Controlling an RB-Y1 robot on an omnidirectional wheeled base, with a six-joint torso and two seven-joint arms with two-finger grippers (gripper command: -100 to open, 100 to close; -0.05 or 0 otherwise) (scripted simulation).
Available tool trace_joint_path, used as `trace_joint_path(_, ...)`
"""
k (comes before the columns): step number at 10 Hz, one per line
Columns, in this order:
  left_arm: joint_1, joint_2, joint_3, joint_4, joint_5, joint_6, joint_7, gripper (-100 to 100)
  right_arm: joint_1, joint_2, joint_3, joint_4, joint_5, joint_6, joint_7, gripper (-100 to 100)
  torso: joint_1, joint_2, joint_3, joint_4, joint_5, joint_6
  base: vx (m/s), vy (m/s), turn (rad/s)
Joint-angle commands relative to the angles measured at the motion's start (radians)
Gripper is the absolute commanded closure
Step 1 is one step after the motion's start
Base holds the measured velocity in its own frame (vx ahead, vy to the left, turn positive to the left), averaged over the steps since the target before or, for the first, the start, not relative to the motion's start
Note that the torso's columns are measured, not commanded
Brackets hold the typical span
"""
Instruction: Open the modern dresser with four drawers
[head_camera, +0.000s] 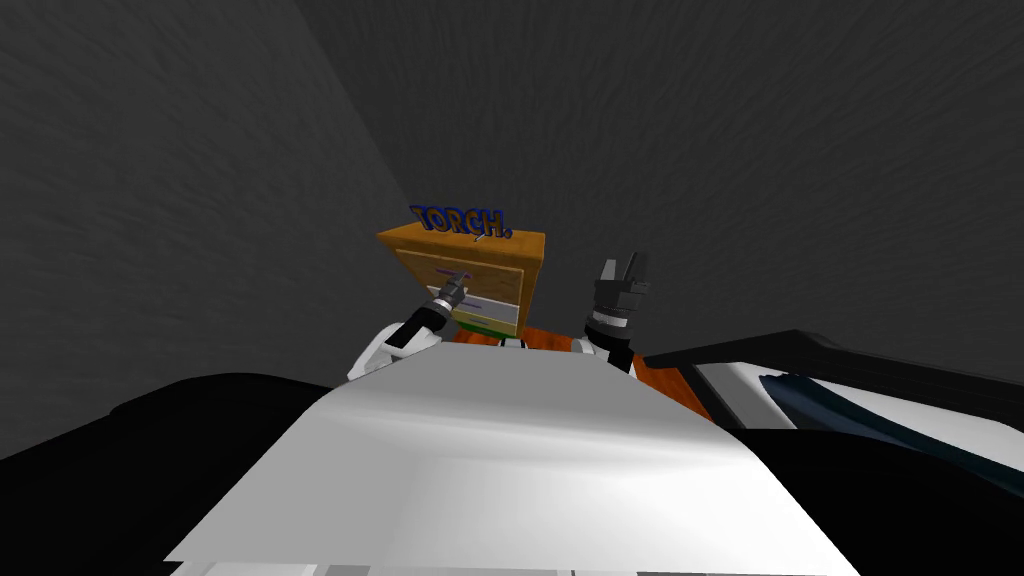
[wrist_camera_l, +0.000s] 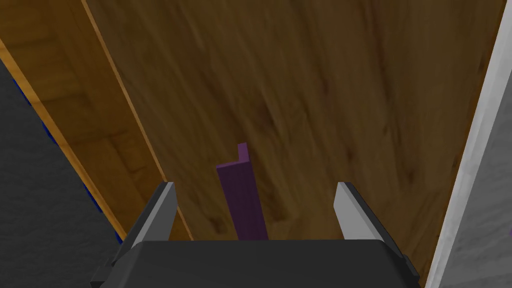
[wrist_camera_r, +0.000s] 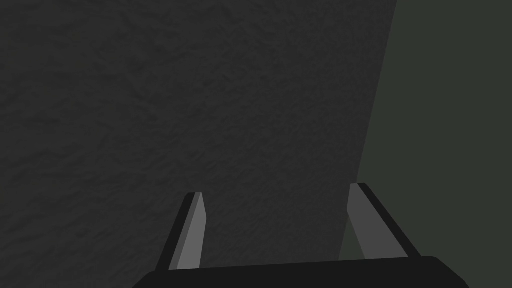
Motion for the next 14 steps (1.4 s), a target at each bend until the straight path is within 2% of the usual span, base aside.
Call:
trace_joint_path(1, -0.001, 0.001, 0.003, -0.009, 0.0, 0.015, 0.003, -100, 0.0, 0.0, 0.0, 0.0, 0.0, 0.0, 0.0, 0, -0.001, 0.001, 0.001, 0.0, 0.0, 0.0, 0.098, -0.003, -0.02)
trace_joint_path(2, -0.001, 0.001, 0.002, -0.005, 0.001, 0.008, 0.002, -100, 0.0, 0.0, 0.0, 0.0, 0.0, 0.0, 0.0, 0, -0.001, -0.003, -0.002, -0.001, 0.0, 0.0, 0.062, -0.002, -0.005)
trace_joint_path(3, -0.001, 0.001, 0.002, -0.006, 0.001, 0.01, 0.002, 100, 0.0, 0.0, 0.0, 0.0, 0.0, 0.0, 0.0, 0, 0.0, -0.001, -0.001, -0.001, 0.0, 0.0, 0.009, 0.0, 0.001)
trace_joint_path(11, 0.033, 0.012, -0.016, -0.049, 0.003, 0.013, -0.004, 100, 0.0, 0.0, 0.0, 0.0, 0.0, 0.0, 0.0, 0, 0.0, -0.003, -0.002, -0.002, 0.0, 0.001, -0.159, 0.035, 0.034)
trace_joint_path(12, -0.013, 0.039, 0.018, -0.063, 0.029, 0.058, 0.02, -100, -0.001, 0.0, 0.0, 0.0, 0.0, 0.0, 0.0, 0, 0.002, 0.002, 0.002, -0.002, 0.002, 0.0, -0.134, 0.021, -0.022)
trace_joint_path(13, -0.013, 0.039, 0.018, -0.063, 0.029, 0.058, 0.02, -100, 0.0, 0.0, 0.0, 0.0, 0.0, 0.0, 0.0, 0, 0.0, -0.003, -0.001, -0.002, 0.001, 0.0, -0.013, -0.019, -0.01)
trace_joint_path(14, -0.032, 0.053, 0.032, -0.069, 0.041, 0.083, 0.031, -100, 0.0, 0.0, 0.0, 0.0, 0.0, 0.0, 0.0, 0, -0.002, -0.009, -0.005, -0.003, 0.0, 0.0, 0.016, -0.027, -0.003)
